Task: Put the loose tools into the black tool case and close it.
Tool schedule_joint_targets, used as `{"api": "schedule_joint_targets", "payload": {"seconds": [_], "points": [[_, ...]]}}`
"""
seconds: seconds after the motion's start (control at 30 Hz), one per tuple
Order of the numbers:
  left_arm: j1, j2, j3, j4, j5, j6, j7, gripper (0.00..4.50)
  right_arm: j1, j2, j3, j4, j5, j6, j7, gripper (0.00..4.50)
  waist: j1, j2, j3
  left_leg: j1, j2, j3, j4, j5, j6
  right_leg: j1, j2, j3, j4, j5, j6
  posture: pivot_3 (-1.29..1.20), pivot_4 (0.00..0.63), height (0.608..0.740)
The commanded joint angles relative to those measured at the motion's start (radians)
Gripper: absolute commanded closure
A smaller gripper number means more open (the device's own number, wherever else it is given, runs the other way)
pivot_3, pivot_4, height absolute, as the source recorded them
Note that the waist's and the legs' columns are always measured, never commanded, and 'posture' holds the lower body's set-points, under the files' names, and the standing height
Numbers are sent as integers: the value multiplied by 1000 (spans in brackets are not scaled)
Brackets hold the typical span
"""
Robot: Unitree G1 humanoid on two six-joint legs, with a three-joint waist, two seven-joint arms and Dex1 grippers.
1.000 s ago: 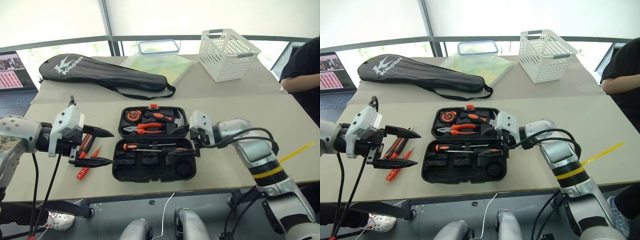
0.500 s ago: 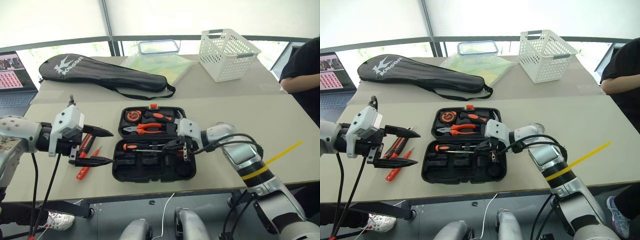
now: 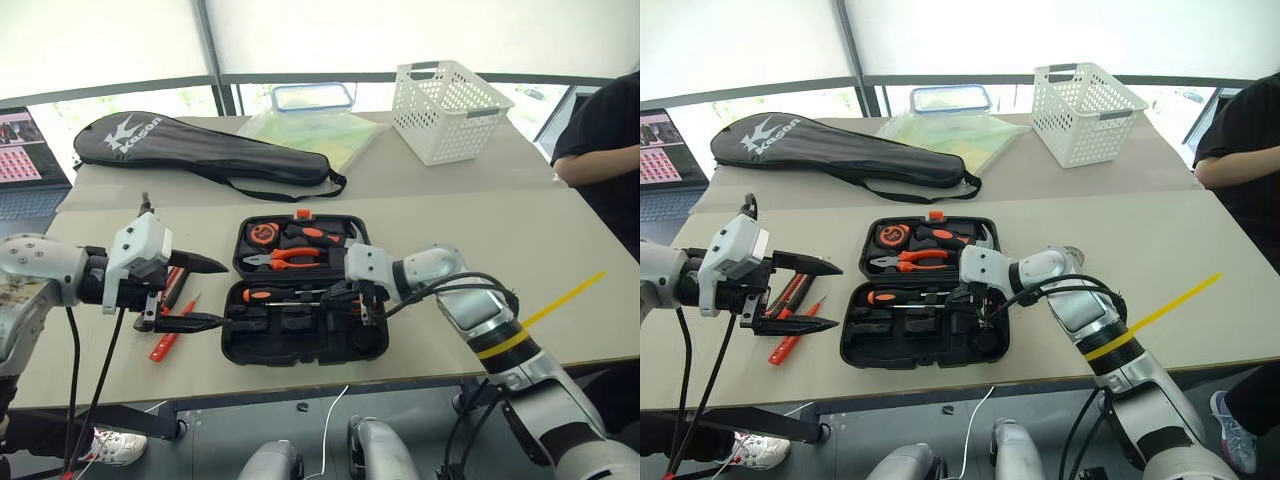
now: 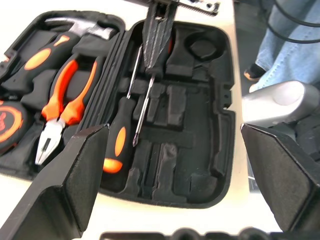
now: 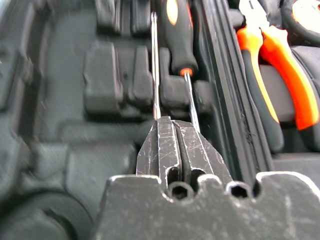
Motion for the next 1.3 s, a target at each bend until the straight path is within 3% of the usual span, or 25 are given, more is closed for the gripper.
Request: {"api": "schedule_joint_targets", "payload": {"seconds": [0.03, 0.17, 0.37, 0.43, 0.57, 0.77, 0.83, 0.97, 1.07, 1.3], "points": [[115, -4, 166, -51, -8, 57, 84, 0, -48, -26, -172, -155, 233, 200, 45, 3370, 0, 0, 0, -1, 0, 0, 0, 0, 0, -1, 0, 0, 0, 0, 0, 0, 150, 740], [362, -72, 417, -115, 18, 112, 143, 0, -34, -107, -281, -297, 443, 352, 114, 2011, 5, 1, 0, -1, 1, -2, -4, 0, 0, -1, 1, -1, 0, 0, 0, 0, 150, 740], [757, -243, 747, -170, 139, 93, 193, 0, 31, -235, -361, -411, 585, 423, 160, 30, 11, 0, 0, -2, 2, -2, -5, -2, -1, 0, 1, -2, -6, 0, 0, 0, 150, 740], [818, -282, 790, -173, 141, 87, 207, 0, 45, -257, -377, -426, 617, 434, 154, 30, 14, 0, 0, 0, 3, -1, -5, -3, 1, 2, 0, -1, -10, 0, 1, 0, 150, 740], [844, -291, 763, -246, 114, 139, 245, 0, 60, -274, -384, -437, 640, 434, 127, 30, 33, 0, 1, 1, 3, -2, -4, -5, 0, 7, 0, -1, -13, 0, 0, 0, 150, 740], [694, -222, 590, -349, 96, 372, 441, 0, 80, -273, -380, -454, 634, 415, 75, 30, 42, -2, 0, 9, 4, -3, -3, -6, 0, 17, 0, -1, -13, -3, 8, 0, 150, 740], [618, -203, 526, -369, 76, 502, 513, 0, 89, -268, -385, -463, 628, 407, 48, 30, 37, -2, 0, 10, 4, -3, -4, -4, 1, 16, 1, -1, -12, 2, 1, 0, 150, 740], [467, -197, 410, -374, 49, 687, 627, 0, 110, -261, -389, -483, 622, 391, -1, 30, 27, -2, 0, 9, 3, -2, -5, -4, 0, 12, 1, -1, -7, 2, 1, 0, 150, 740], [383, -217, 316, -340, 69, 754, 704, 0, 129, -262, -391, -505, 632, 389, -24, 30, 21, -2, 0, 7, 3, -2, -5, -5, -1, 8, 1, -1, -4, 2, 1, 0, 150, 740], [331, -261, 226, -364, 62, 799, 774, 0, 163, -273, -406, -531, 648, 395, -67, 30, 16, -2, 0, 3, 2, -2, -4, -5, -2, 3, 1, -1, -3, 1, 0, 0, 150, 740]]}}
